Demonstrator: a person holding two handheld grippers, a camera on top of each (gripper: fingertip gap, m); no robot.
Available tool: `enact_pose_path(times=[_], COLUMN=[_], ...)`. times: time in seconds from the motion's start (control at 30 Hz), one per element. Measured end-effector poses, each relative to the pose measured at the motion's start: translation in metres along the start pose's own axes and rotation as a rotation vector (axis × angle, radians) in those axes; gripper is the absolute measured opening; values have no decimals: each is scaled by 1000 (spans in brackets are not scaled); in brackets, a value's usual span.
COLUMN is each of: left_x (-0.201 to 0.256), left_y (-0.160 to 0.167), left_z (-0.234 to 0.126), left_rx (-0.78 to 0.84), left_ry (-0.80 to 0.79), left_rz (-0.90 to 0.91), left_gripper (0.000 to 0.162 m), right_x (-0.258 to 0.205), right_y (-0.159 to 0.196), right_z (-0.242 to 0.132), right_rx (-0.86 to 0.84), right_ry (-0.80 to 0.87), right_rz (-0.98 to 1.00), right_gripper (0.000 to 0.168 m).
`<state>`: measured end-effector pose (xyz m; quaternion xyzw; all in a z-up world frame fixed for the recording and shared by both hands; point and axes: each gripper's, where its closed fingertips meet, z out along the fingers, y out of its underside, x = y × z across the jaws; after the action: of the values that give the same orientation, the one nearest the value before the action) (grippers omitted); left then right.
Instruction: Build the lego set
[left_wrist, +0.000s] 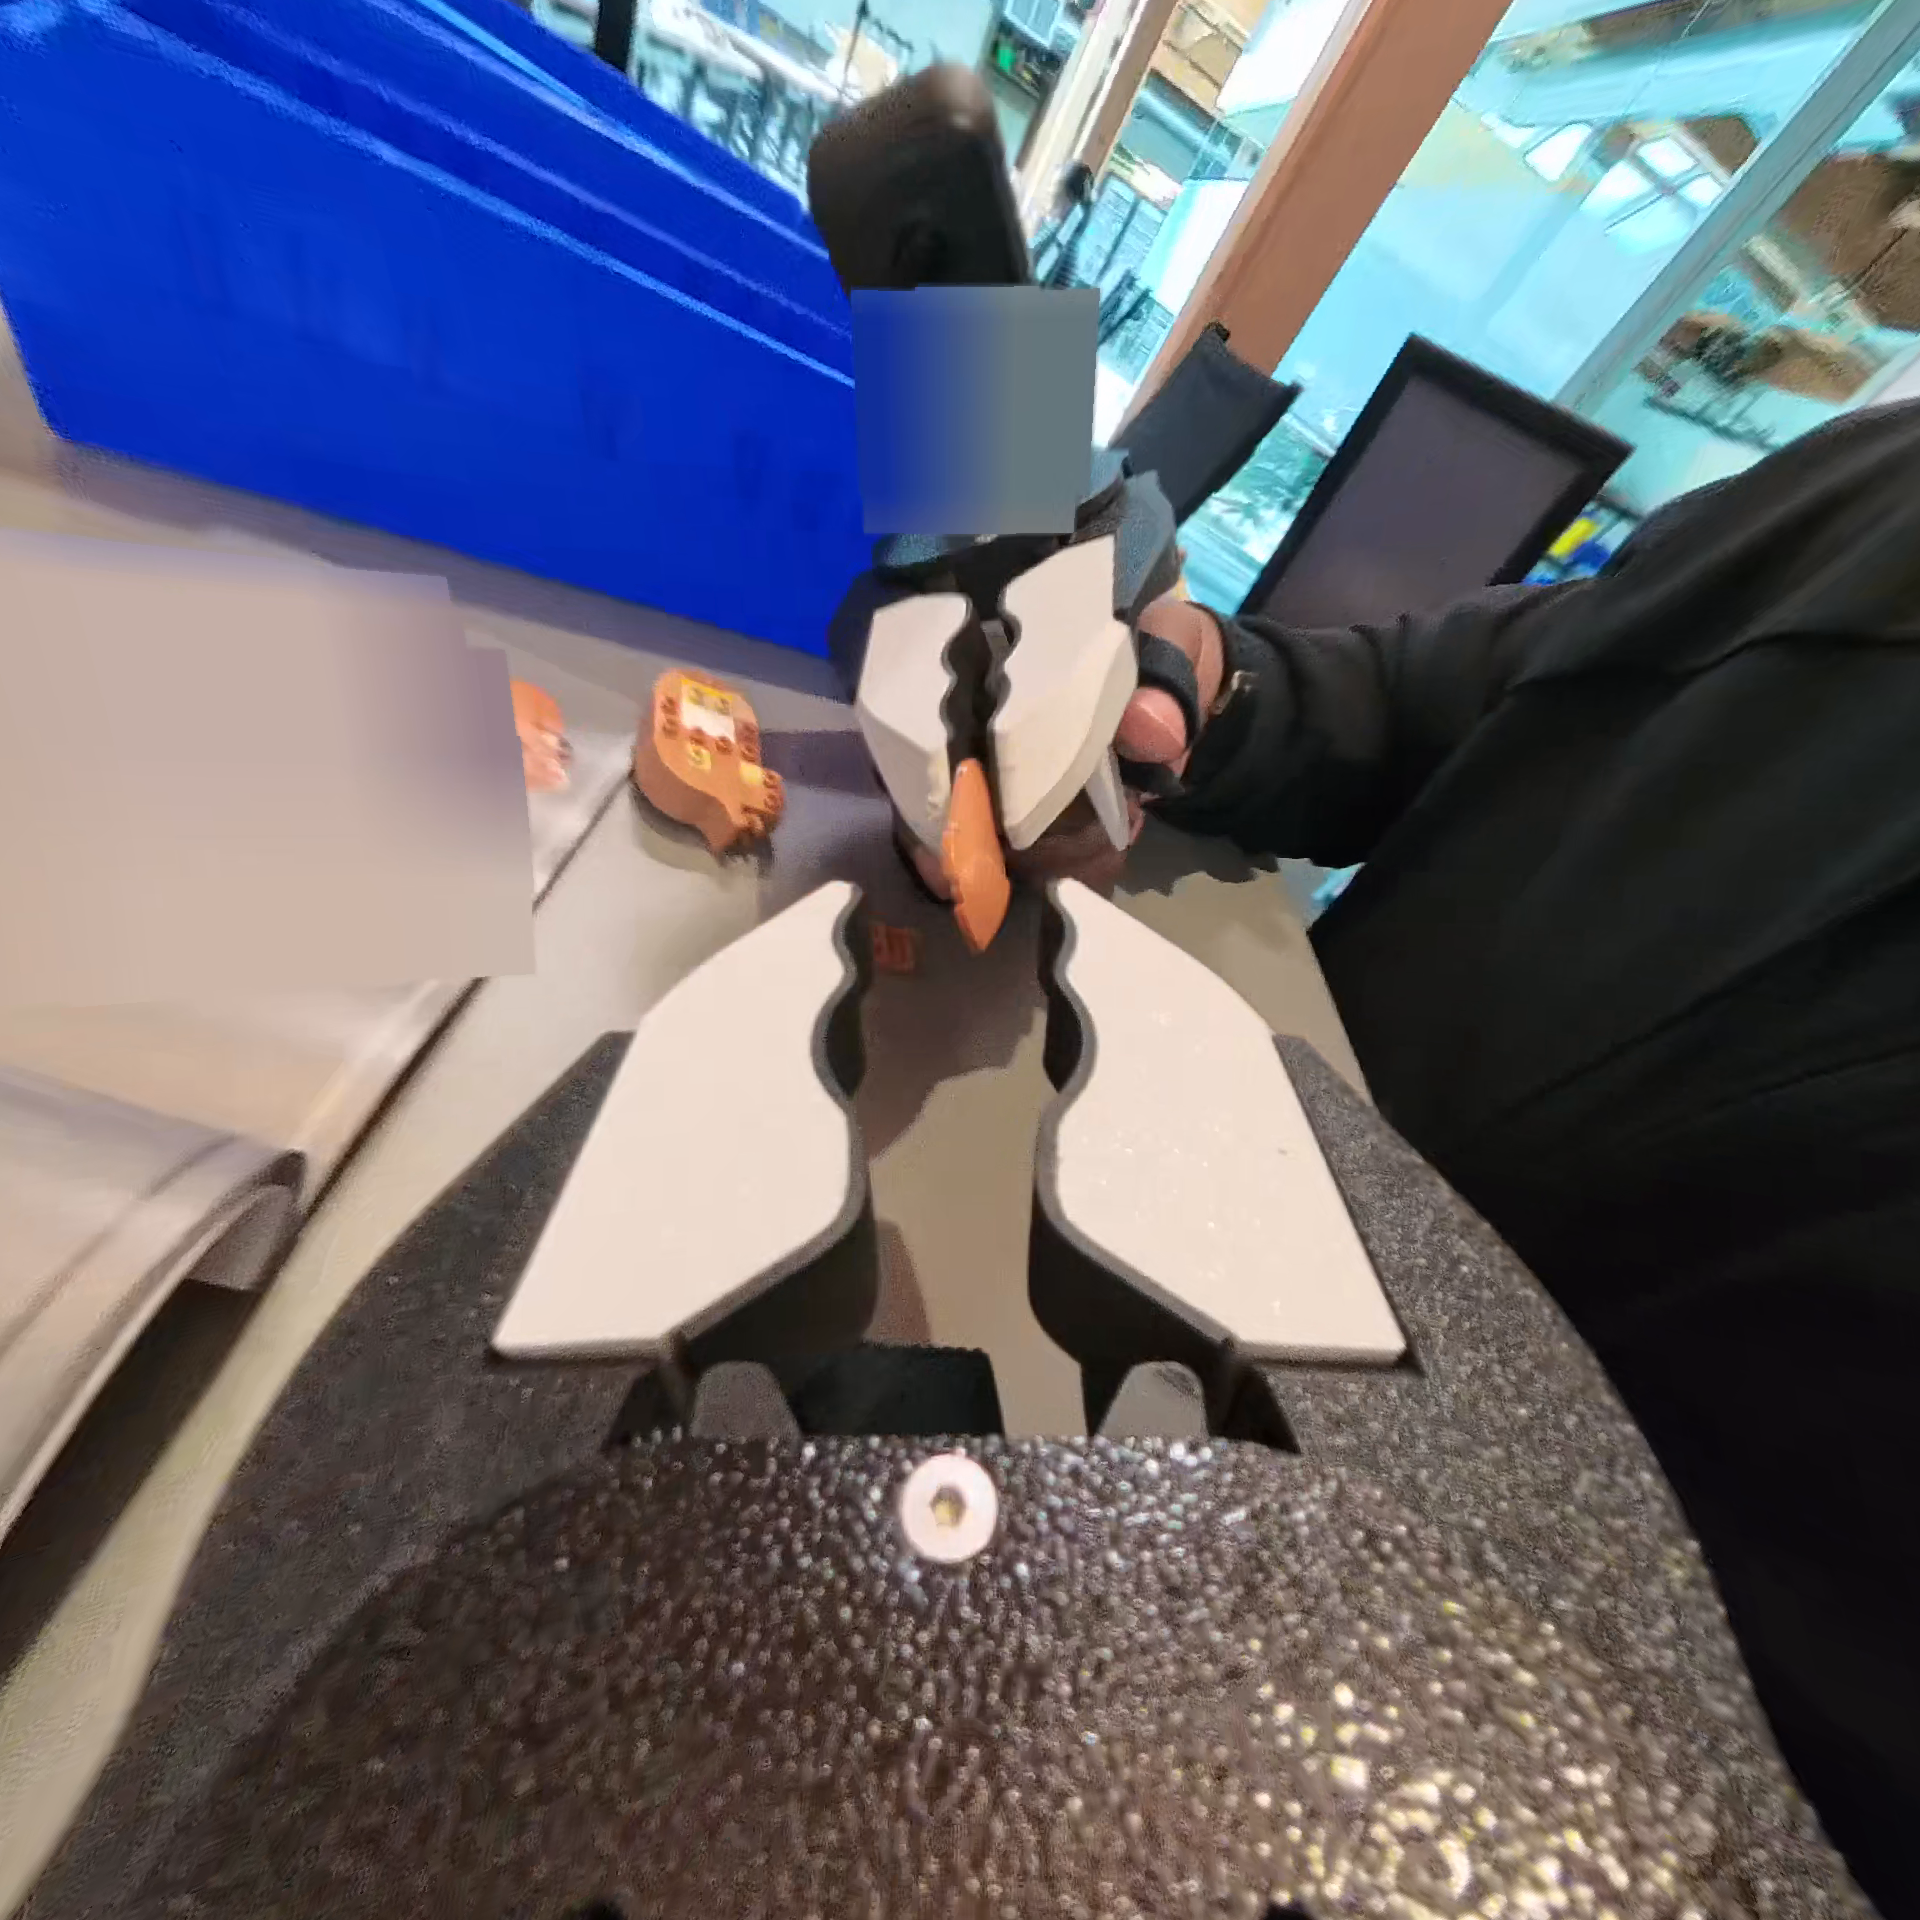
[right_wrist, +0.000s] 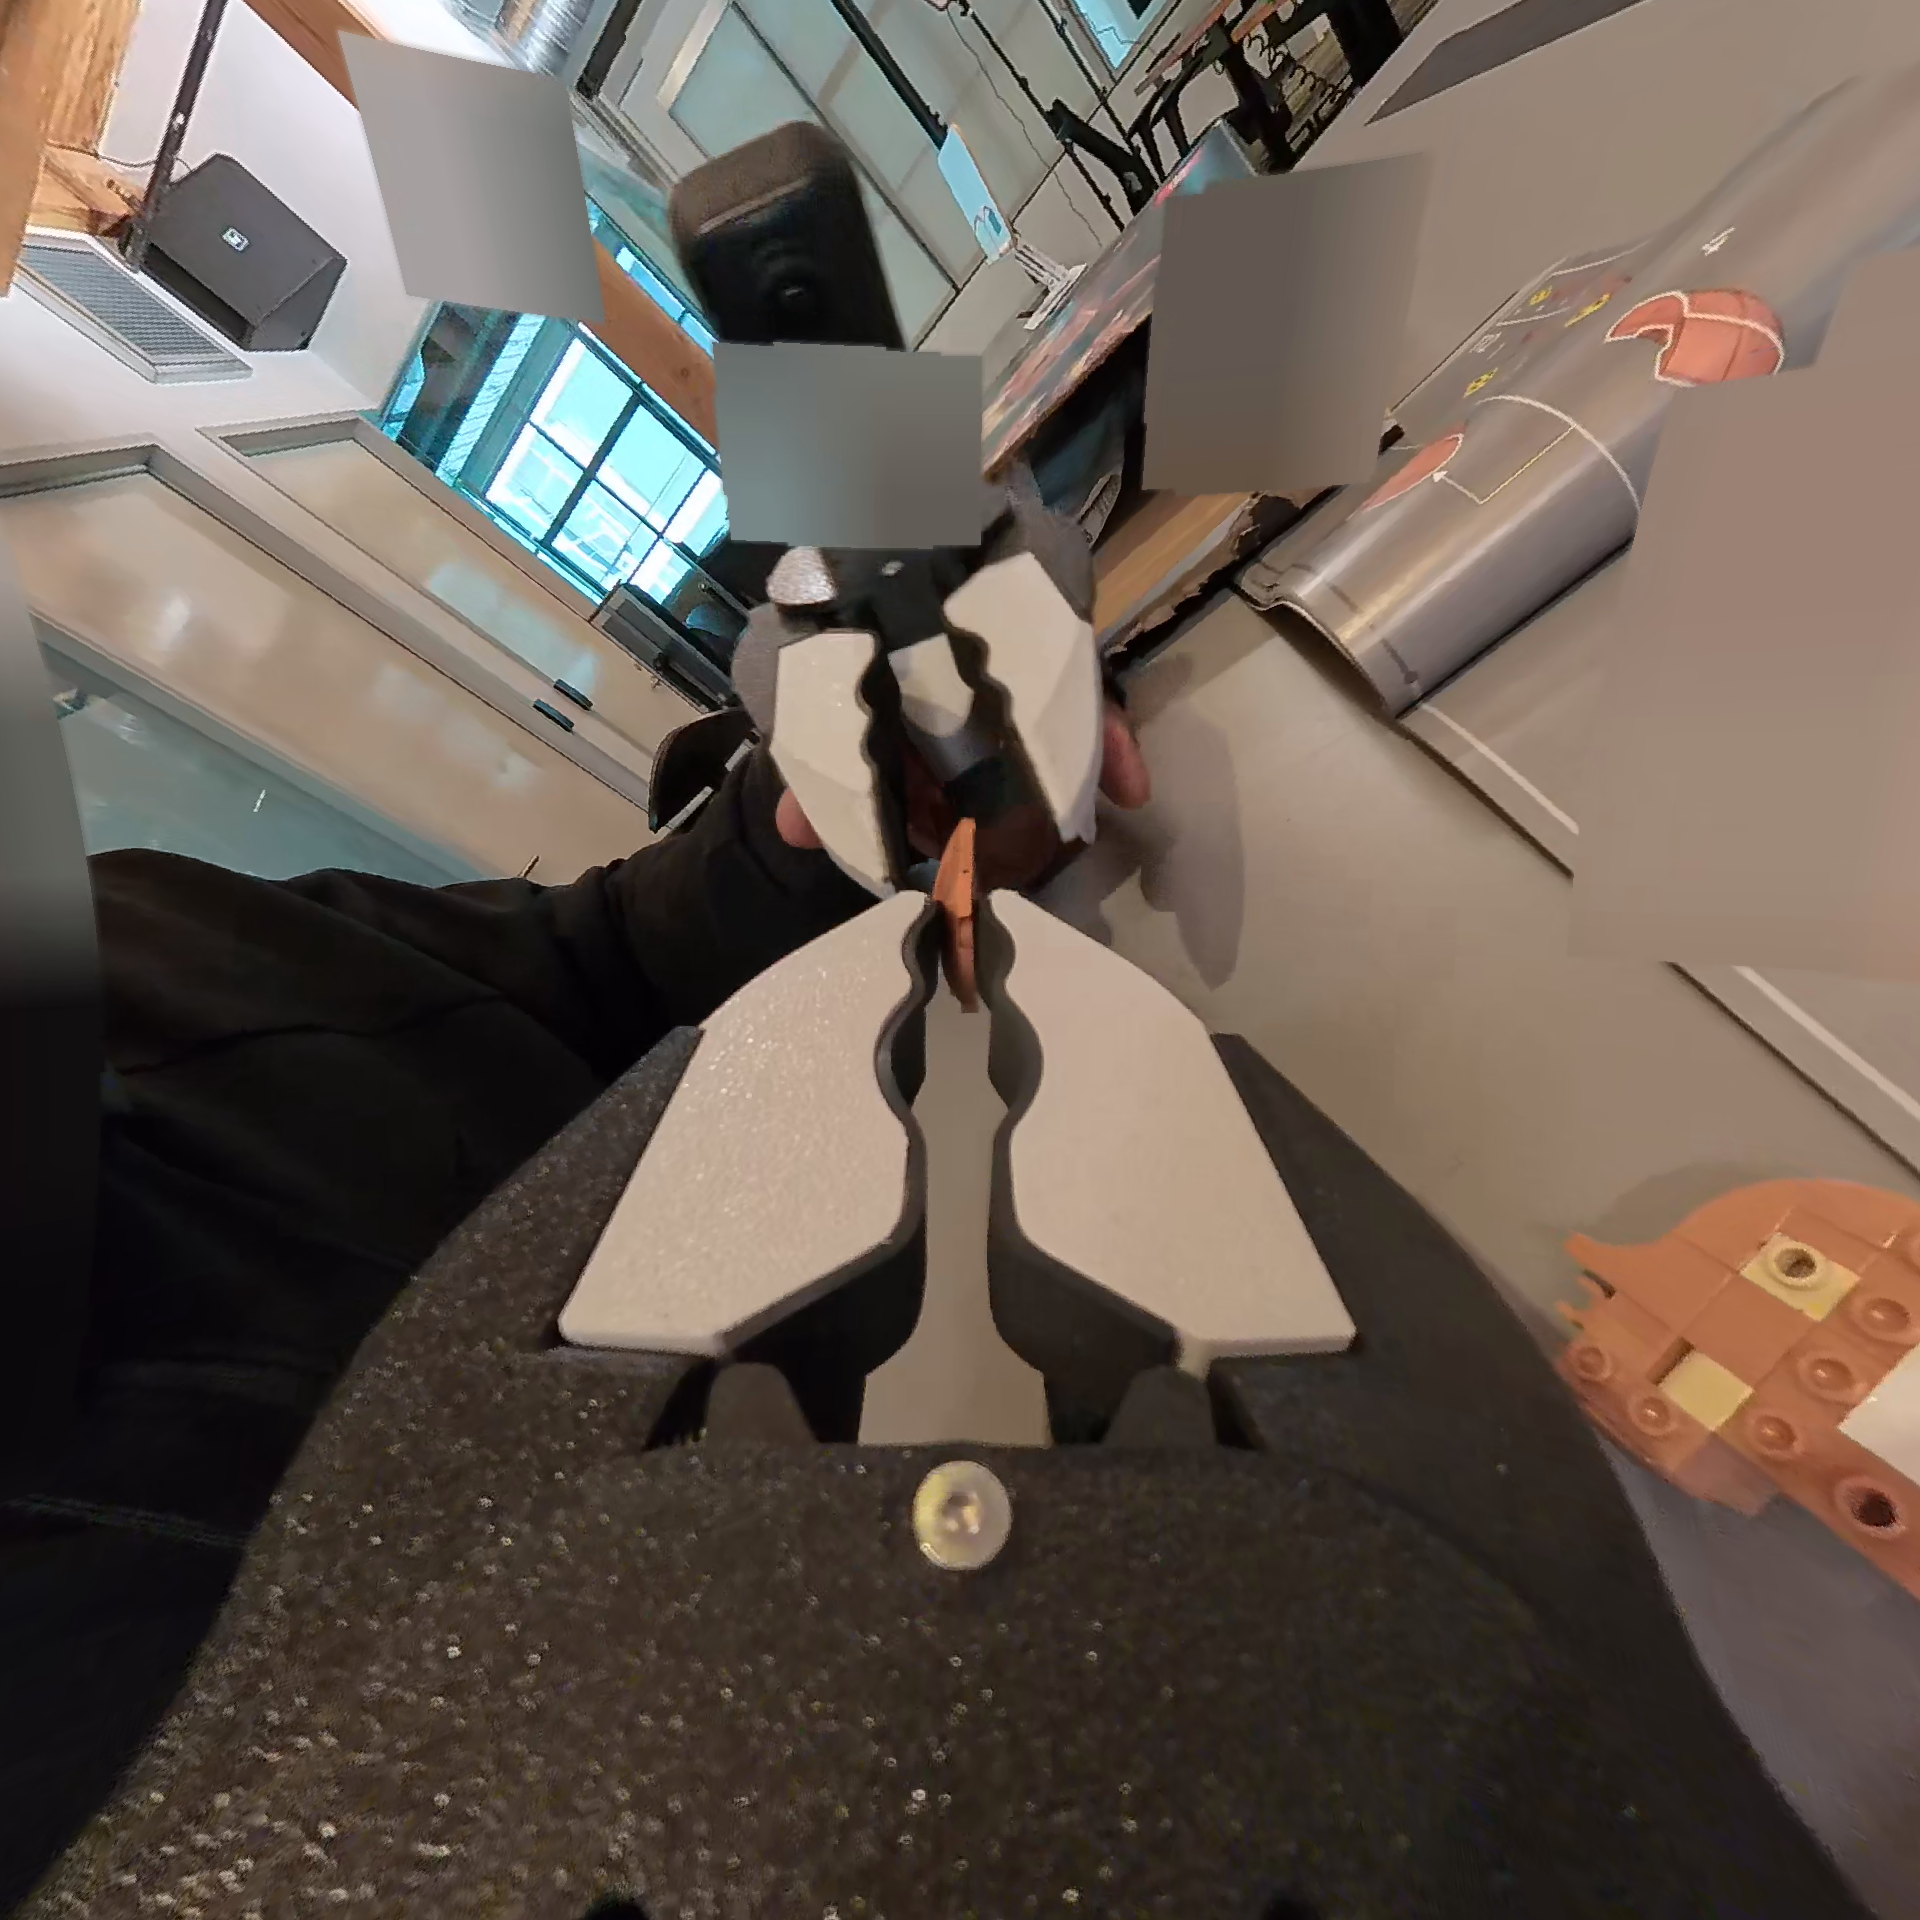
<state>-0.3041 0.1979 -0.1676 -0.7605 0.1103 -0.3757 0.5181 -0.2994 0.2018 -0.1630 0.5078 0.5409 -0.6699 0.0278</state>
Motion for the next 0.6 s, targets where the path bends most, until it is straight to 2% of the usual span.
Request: enact_pose_path(times=[0.13, 0.37, 0.6], left_x=[5, 11, 14], left_y=[4, 3, 5], left_z=[5, 6, 5], left_rx=[-14, -3, -9], left_ry=[60, 111, 145], left_rz=[-62, -83, -134], left_gripper=[27, 8, 7], right_x=[-2, -5, -7], right_y=[0, 5, 6], right_z=[0, 4, 6], right_rx=[-2, -22, -20], right_ry=[-2, -15, -23], right_rz=[-17, -23, -44], right_gripper=[6, 6, 6])
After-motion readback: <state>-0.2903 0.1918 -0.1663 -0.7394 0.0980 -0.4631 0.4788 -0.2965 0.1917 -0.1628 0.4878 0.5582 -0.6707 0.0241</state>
